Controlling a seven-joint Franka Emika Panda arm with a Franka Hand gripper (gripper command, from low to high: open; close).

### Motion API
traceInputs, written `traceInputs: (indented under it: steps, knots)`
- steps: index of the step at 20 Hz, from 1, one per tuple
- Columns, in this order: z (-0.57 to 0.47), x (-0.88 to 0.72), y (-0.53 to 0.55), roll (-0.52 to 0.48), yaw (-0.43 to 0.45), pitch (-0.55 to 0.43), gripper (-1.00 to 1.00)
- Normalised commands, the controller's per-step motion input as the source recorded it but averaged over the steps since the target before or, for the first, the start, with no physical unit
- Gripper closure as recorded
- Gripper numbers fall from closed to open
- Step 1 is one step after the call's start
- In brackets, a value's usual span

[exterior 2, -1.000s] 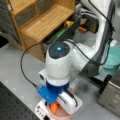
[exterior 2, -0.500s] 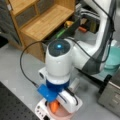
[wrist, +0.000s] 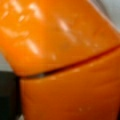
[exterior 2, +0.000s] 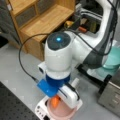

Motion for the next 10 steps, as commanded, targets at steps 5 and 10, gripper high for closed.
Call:
traceInputs:
  steps: [5, 10]
  knots:
    - [0.11, -0.1, -0.12, -0.091, -0.028, 0.032, 1.0]
    - [0.12, -0.14, -0.12, -0.101, -0.054, 0.058, 1.0]
